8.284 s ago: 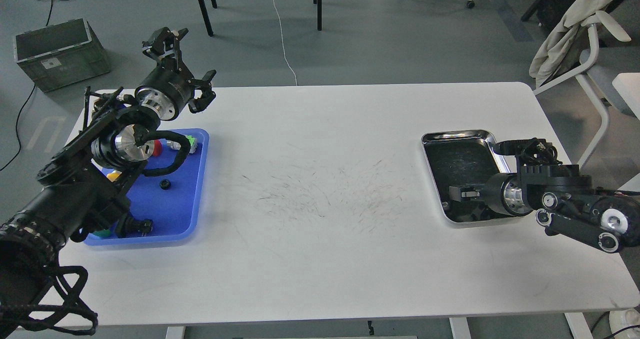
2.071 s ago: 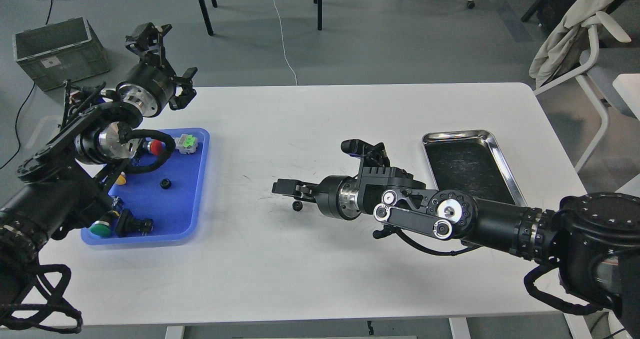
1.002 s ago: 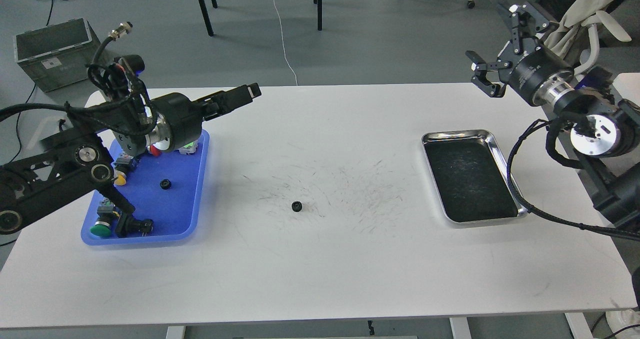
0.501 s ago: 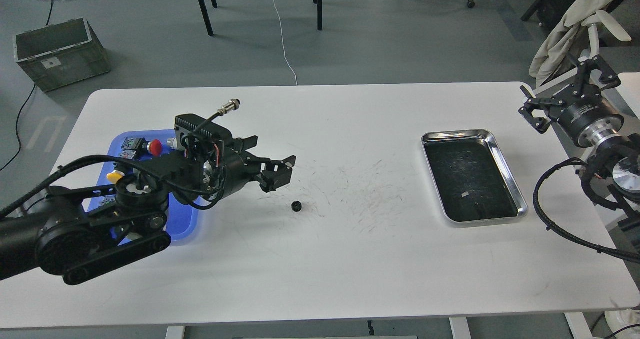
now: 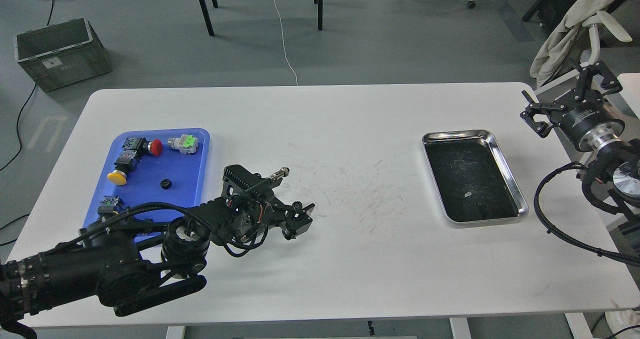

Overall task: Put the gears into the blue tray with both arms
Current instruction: 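Grasp the second black gear with the left gripper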

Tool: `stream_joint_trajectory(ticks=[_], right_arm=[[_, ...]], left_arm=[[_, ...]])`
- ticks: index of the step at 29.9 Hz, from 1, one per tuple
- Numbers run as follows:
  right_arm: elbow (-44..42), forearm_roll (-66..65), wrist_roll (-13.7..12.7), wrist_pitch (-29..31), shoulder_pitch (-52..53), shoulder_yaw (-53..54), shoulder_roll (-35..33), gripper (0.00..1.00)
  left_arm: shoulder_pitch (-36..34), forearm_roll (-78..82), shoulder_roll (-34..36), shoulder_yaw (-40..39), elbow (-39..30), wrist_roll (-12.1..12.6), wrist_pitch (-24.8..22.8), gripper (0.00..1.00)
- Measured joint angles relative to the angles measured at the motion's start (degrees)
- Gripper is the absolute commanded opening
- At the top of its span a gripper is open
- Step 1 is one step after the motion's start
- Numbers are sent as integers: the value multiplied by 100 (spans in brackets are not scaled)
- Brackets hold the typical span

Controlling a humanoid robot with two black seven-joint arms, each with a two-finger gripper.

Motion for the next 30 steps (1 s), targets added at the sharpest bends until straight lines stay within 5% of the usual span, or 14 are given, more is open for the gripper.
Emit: stream_joint_trajectory(ticks=[3,12,30], right_arm=[[0,0,3,0,3,-1,0,98],[0,0,9,0,8,5,0,98],[7,-2,9,0,8,-10,-1,98]], left_arm=[[67,42,-152,-1,163,-9,25,86],[99,26,-296,-5,479,-28,114,46],[263,-8,-207,-12,480,-65,105,9]])
